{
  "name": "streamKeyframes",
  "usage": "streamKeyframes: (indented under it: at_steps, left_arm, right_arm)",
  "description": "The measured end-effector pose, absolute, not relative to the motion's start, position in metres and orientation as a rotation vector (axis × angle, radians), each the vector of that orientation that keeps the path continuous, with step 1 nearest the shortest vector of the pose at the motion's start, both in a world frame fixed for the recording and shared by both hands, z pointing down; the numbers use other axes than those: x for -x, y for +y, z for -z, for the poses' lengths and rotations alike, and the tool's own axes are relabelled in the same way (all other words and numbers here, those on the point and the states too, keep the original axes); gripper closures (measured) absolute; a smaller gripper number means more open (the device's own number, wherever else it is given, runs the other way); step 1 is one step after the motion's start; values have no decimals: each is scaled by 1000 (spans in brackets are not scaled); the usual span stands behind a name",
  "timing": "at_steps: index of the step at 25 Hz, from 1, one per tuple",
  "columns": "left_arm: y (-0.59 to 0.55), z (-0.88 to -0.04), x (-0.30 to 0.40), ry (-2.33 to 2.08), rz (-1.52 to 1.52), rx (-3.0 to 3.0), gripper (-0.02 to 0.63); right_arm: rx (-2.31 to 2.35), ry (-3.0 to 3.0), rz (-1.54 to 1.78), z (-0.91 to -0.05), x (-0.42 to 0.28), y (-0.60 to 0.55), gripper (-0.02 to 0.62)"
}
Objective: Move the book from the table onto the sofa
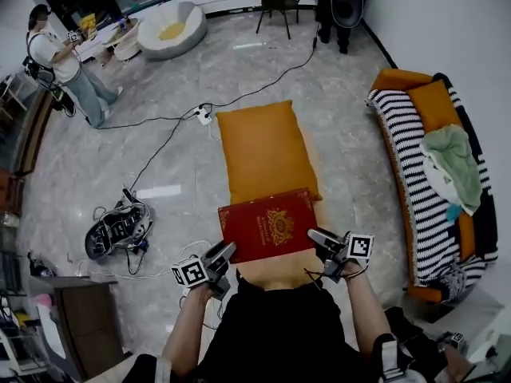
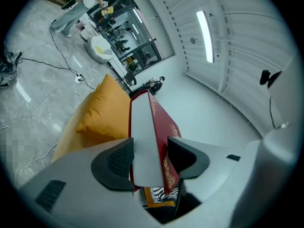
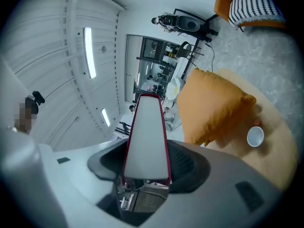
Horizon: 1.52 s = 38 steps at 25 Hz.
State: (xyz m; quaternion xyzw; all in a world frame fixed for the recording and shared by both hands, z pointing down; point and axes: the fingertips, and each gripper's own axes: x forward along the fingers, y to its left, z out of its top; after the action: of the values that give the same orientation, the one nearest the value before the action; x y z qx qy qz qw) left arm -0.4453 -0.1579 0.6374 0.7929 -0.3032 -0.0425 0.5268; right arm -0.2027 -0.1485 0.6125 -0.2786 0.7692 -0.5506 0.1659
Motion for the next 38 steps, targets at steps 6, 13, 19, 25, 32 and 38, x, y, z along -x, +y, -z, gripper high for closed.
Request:
streamKeyframes:
  at_steps: [6, 13, 19, 25, 32, 38]
  left_arm:
    - [-163, -616, 427, -689, 90, -1960, 382]
    - [-177, -609, 400, -671, 78, -1992, 387]
    - [-184, -609, 413, -655, 70, -1997, 394]
    - [-191, -609, 422, -652, 62, -1998, 397]
    - [-201, -628, 460, -621, 82, -1988, 397]
    - [-200, -630, 455, -530, 58, -1988, 397]
  right_arm:
    - [801, 2139, 1516, -598, 192, -131, 339]
    - [884, 2029, 1515, -608, 165, -119, 341]
    - [895, 2032, 1499, -608, 178, -126, 341]
    - [909, 2023, 1504, -610, 187, -130, 341]
    - [933, 2040, 1476, -618, 227, -138, 341]
    - [1039, 1959, 1522, -618, 225, -122, 339]
